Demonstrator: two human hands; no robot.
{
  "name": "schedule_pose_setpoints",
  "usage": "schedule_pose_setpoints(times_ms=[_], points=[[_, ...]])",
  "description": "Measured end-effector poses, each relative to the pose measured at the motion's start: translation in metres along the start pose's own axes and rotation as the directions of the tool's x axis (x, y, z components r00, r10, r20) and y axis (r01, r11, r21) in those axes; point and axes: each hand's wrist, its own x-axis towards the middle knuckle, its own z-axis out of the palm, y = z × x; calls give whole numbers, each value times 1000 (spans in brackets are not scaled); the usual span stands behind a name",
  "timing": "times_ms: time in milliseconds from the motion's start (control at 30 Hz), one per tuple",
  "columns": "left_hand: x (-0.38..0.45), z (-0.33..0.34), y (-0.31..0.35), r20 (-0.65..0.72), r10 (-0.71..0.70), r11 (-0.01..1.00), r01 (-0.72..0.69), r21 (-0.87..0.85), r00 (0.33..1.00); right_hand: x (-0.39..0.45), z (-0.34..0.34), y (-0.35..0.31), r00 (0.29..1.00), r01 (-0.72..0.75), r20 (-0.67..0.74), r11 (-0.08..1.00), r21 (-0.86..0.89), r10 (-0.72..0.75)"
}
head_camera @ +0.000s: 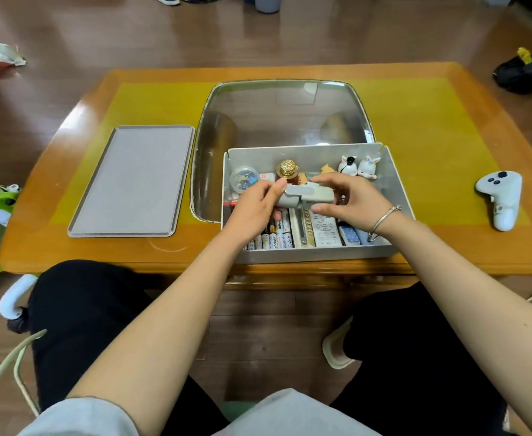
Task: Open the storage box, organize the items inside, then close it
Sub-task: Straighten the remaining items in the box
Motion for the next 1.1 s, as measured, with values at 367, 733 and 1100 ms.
schedule_pose_setpoints(times_ms=[367, 733, 1100], points=[[8, 10, 16, 119, -131, 977, 149, -154, 984, -5, -11, 13, 999, -35, -3, 999, 21, 35], [6, 20, 21, 151, 115, 993, -113, -17, 982, -15, -23, 20, 988, -153, -20, 988, 34, 154], [16, 62, 21, 108, 388, 880, -403, 254, 915, -14, -48, 32, 988, -150, -4, 954, -260, 154]])
